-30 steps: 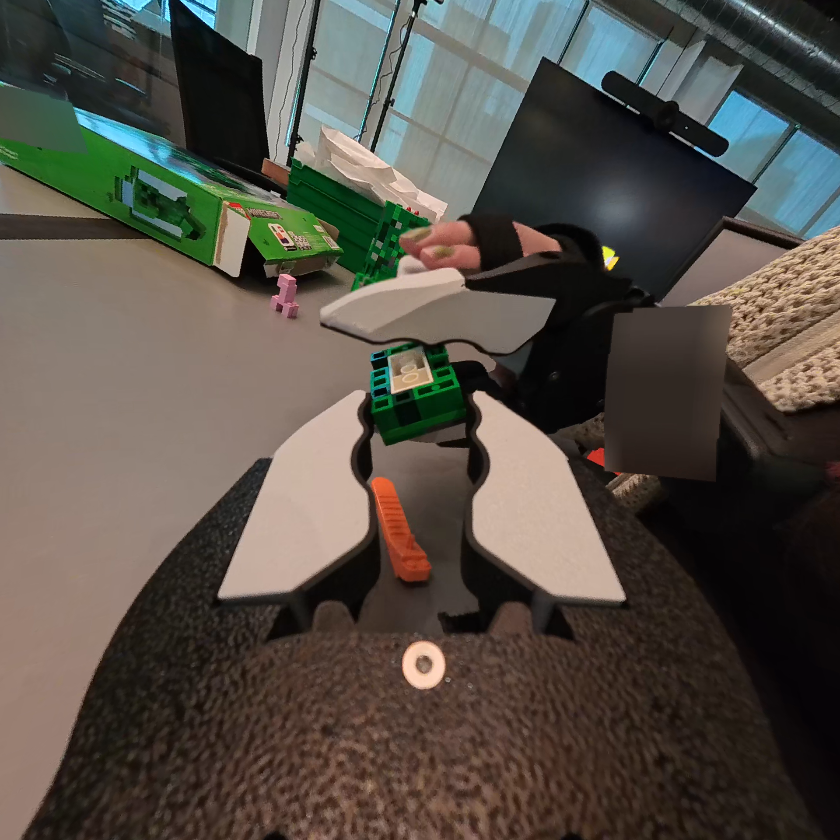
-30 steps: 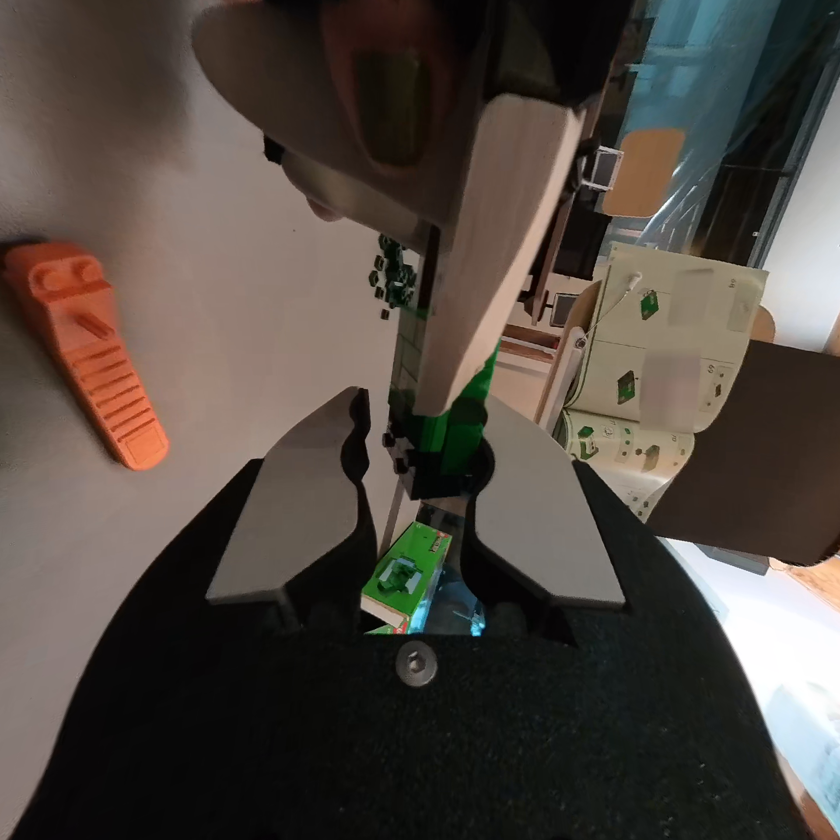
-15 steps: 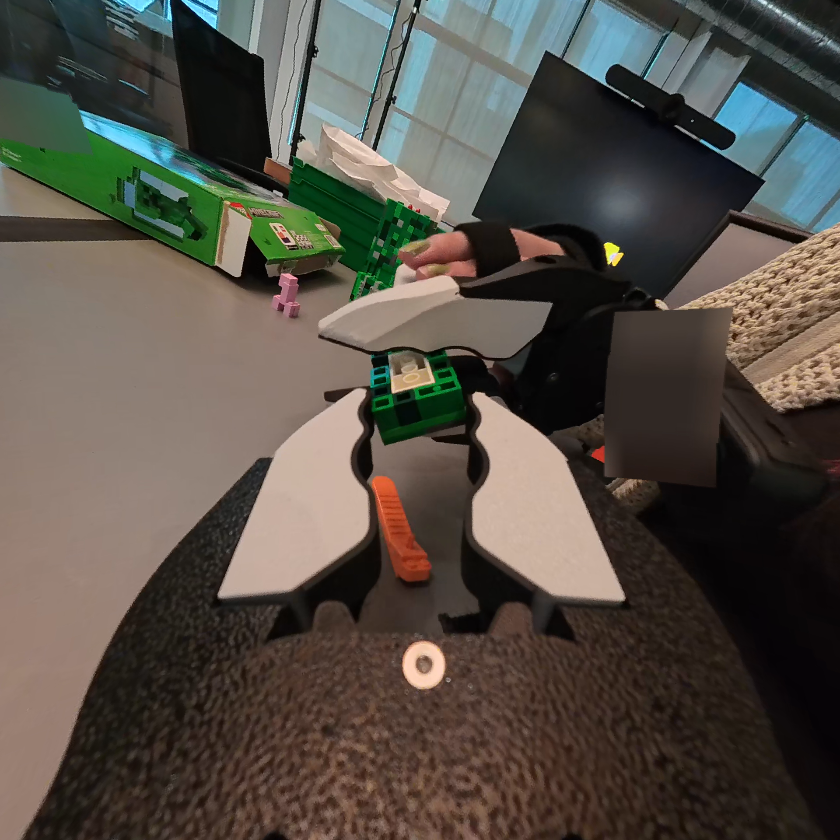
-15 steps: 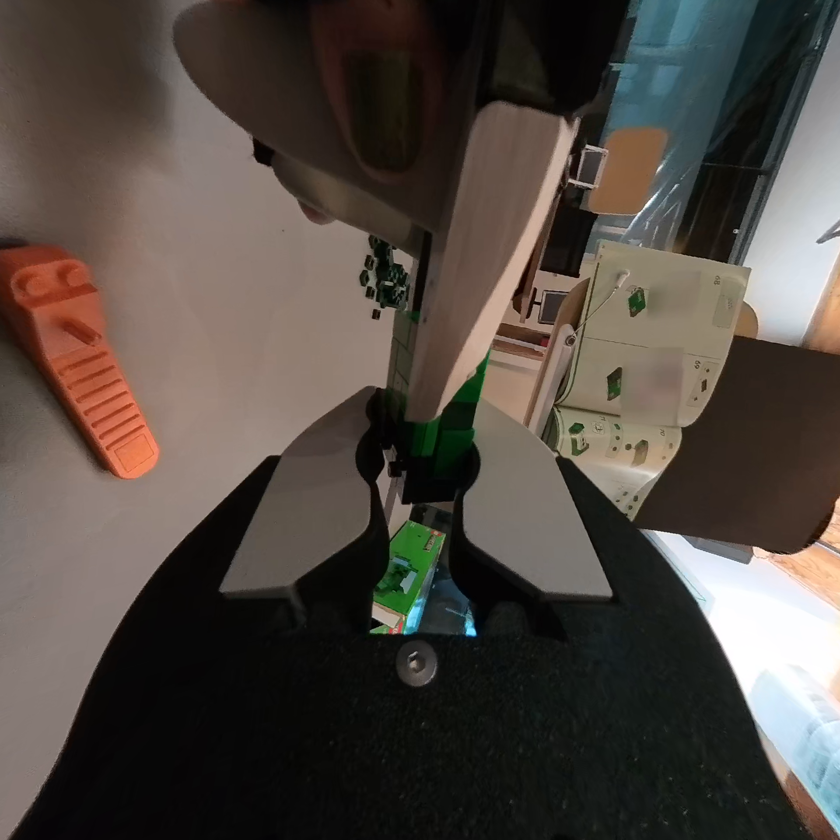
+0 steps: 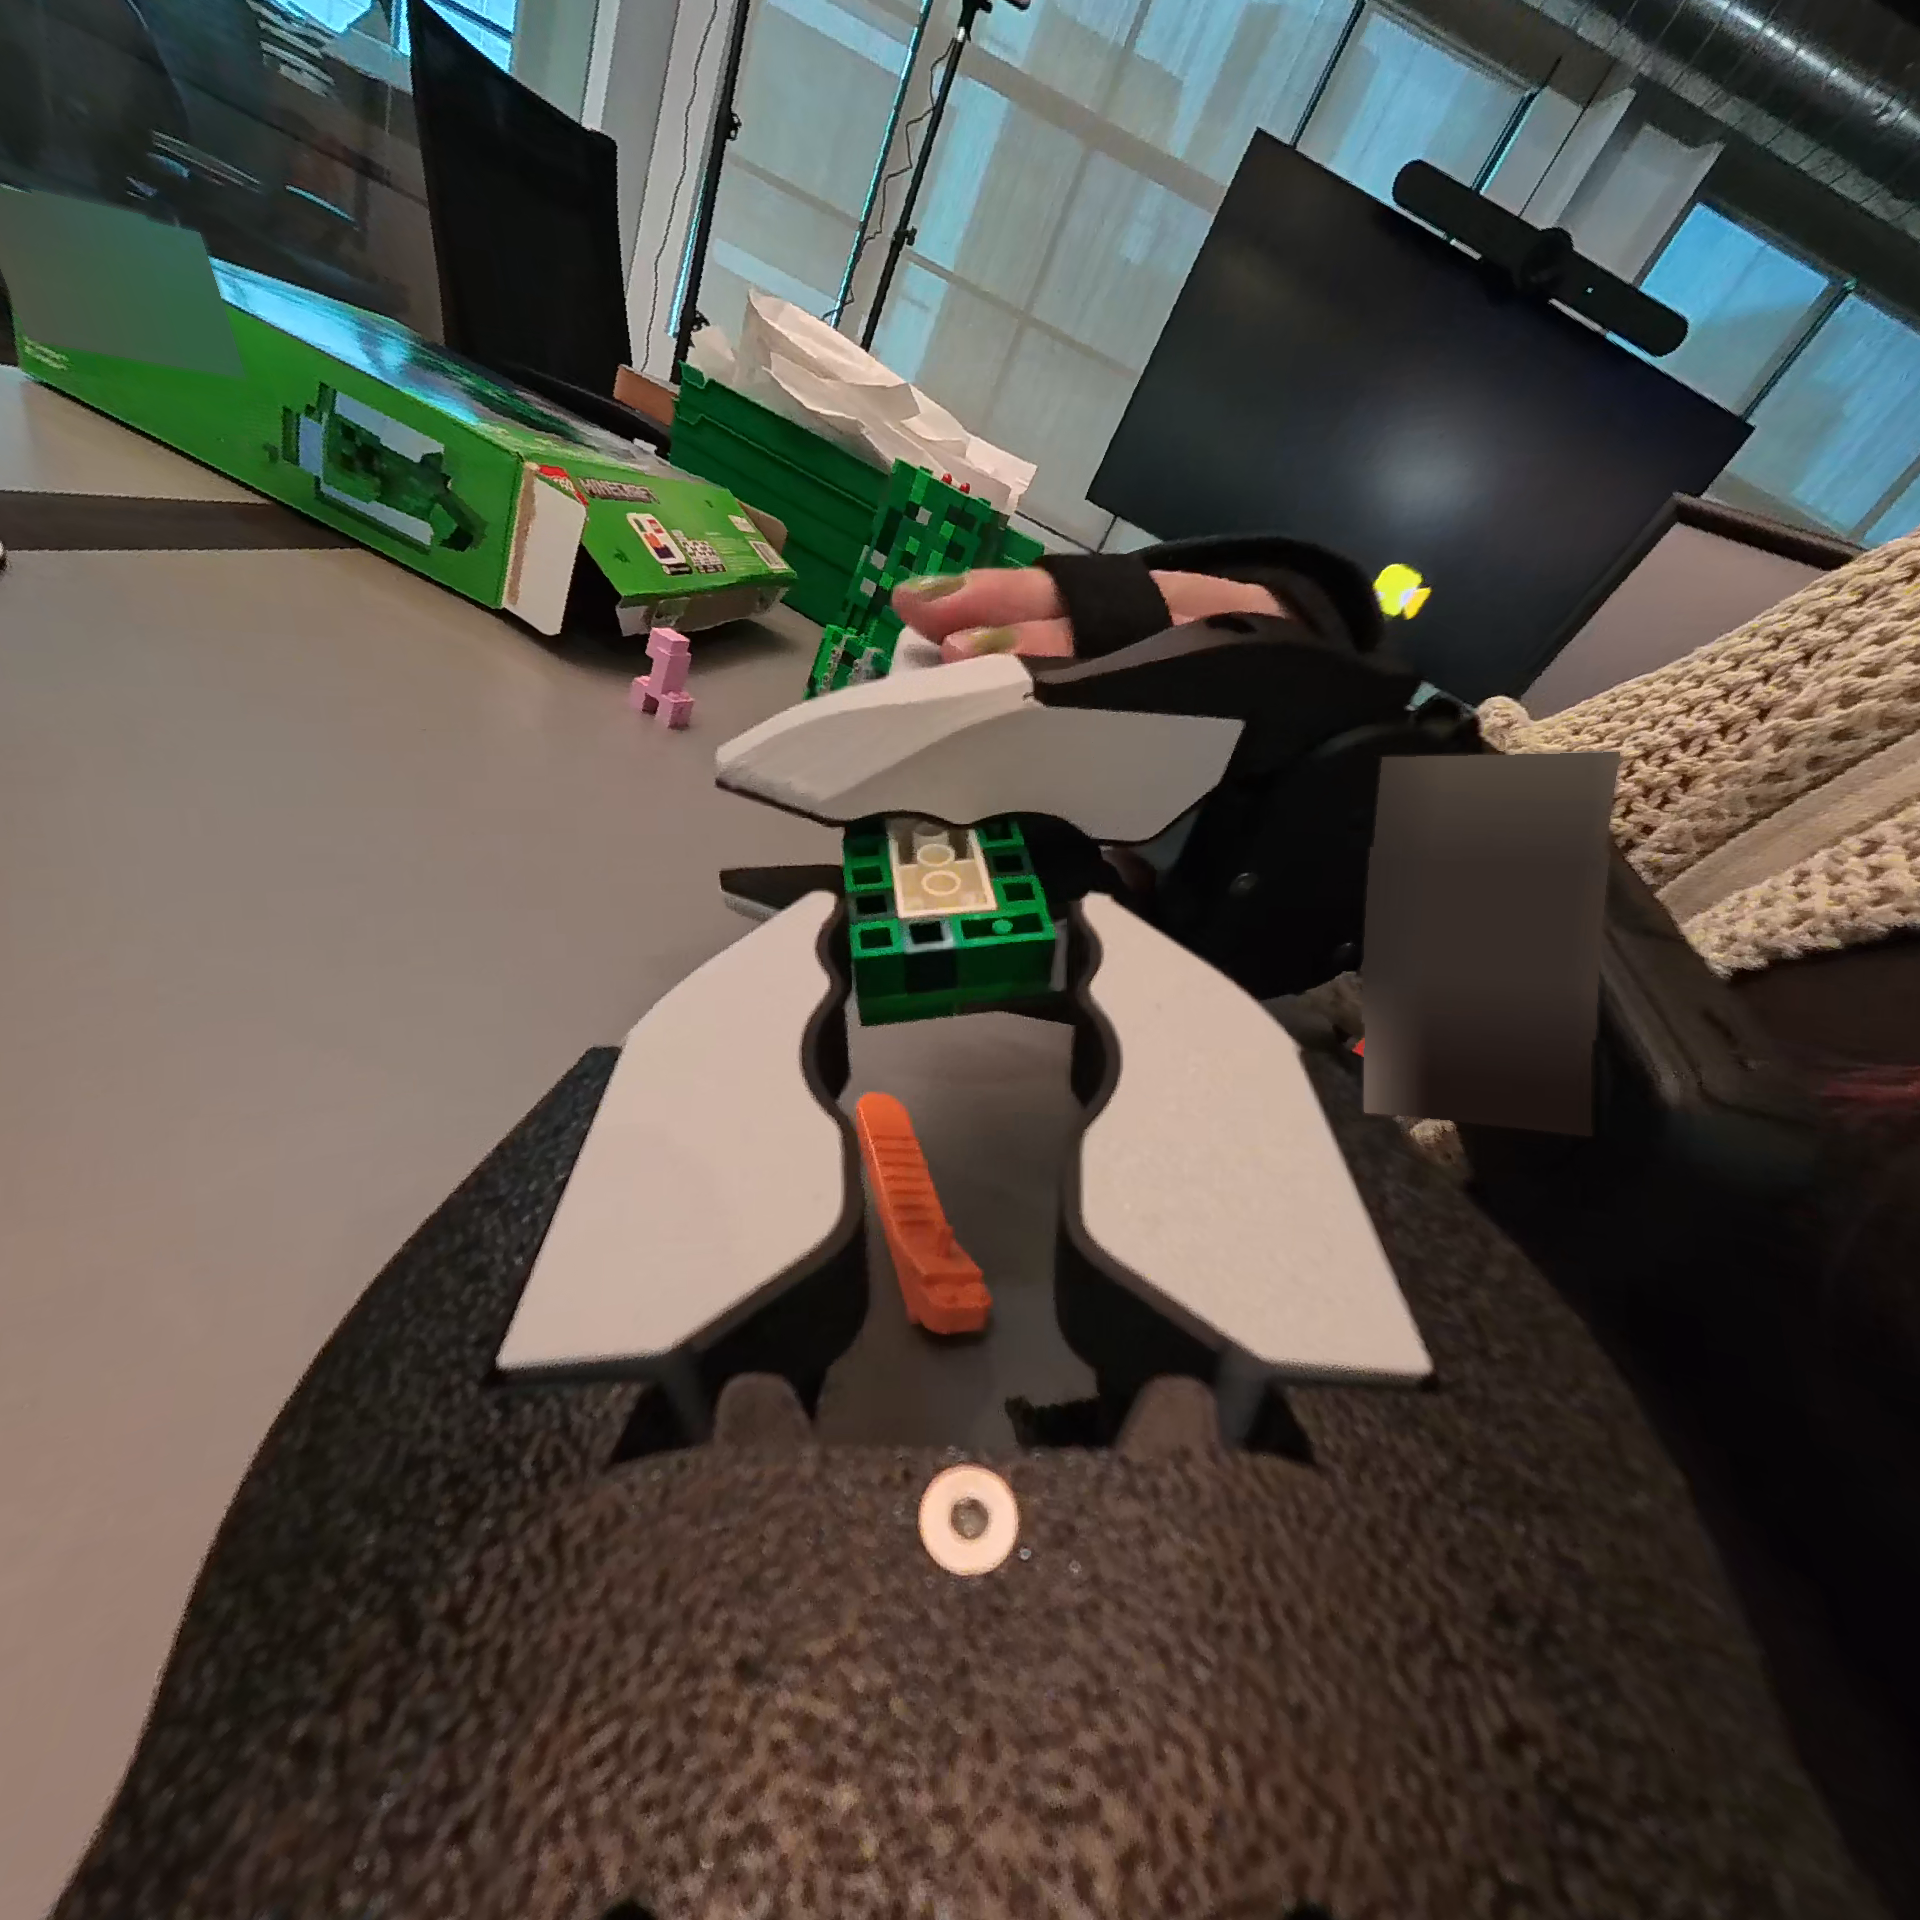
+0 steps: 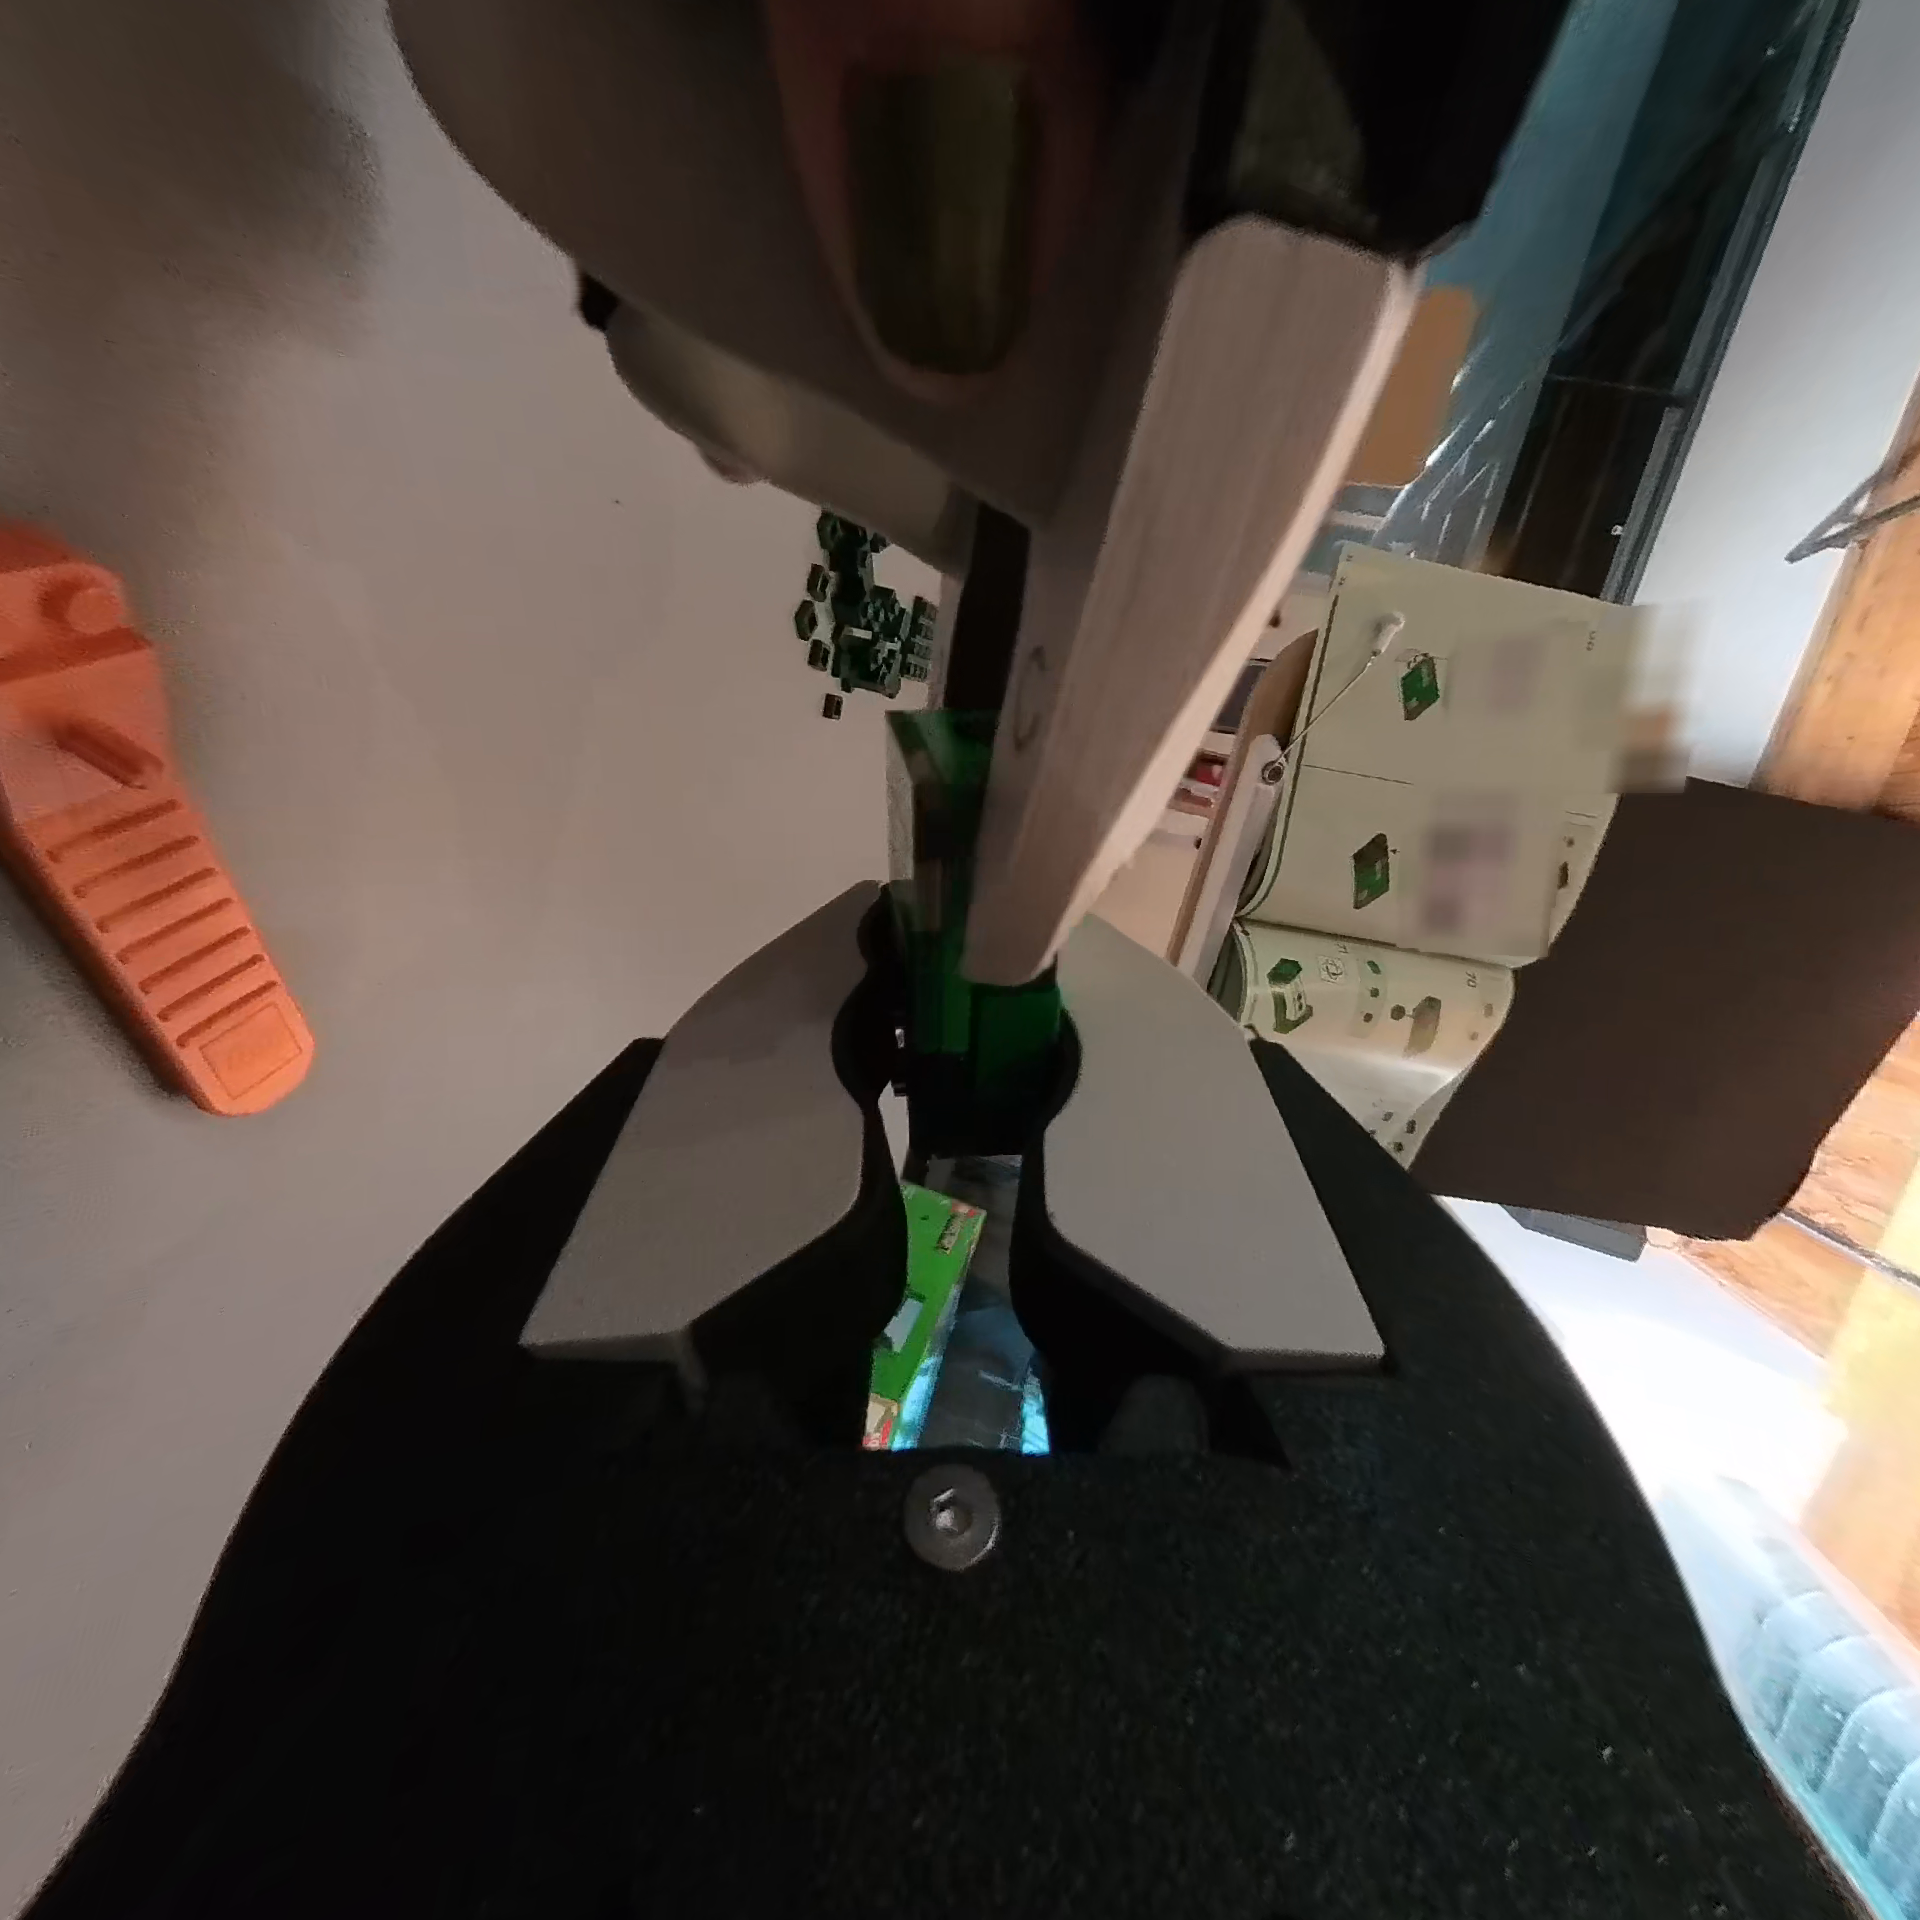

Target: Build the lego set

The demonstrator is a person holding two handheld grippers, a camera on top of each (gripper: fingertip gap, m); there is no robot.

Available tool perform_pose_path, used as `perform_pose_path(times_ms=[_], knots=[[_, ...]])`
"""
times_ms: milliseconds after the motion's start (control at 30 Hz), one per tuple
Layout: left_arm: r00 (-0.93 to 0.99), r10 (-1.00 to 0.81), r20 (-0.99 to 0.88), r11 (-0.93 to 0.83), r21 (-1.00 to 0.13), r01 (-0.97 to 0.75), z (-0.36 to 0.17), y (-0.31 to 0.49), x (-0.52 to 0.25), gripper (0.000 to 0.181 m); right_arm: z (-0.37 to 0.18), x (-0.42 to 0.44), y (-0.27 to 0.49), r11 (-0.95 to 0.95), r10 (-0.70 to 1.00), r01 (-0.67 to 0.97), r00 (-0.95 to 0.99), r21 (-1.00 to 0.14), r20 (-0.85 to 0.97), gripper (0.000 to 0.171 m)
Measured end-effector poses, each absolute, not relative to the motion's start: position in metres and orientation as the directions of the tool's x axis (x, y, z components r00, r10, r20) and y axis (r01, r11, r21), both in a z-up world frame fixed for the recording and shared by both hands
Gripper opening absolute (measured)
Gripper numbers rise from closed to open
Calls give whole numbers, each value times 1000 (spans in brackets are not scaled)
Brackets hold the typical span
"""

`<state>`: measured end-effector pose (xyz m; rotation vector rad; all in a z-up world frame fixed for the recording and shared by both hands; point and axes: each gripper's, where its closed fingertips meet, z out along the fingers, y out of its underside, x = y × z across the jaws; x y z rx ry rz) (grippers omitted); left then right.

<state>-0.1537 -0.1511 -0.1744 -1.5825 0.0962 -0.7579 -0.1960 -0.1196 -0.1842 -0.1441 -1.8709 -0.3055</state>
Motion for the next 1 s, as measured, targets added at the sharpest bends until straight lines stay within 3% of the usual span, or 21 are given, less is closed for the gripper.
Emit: perform_pose_path(times_ms=[133,200,400,633,767,1000], knots=[[827,-420,373,-203,-927,315,-182,-148,-163,59,-190,-194,-116,956,-15,271,-345,114,938,20],[850,-404,339,-217,-938,271,-185,-147,-163,60,-192,-193,-115,954,-4,280,-360,112,933,20],[852,-428,301,-249,-946,209,-190,-147,-153,38,-198,-192,-116,950,15,292,-394,110,919,20],[825,-429,368,-265,-924,275,-189,-149,-156,37,-198,-195,-117,952,27,291,-378,91,926,22],[805,-419,420,-284,-903,323,-190,-149,-159,37,-193,-197,-114,945,-1,306,-335,110,942,36],[790,-420,446,-296,-891,345,-191,-149,-160,37,-194,-196,-117,949,-39,281,-336,140,941,36]])
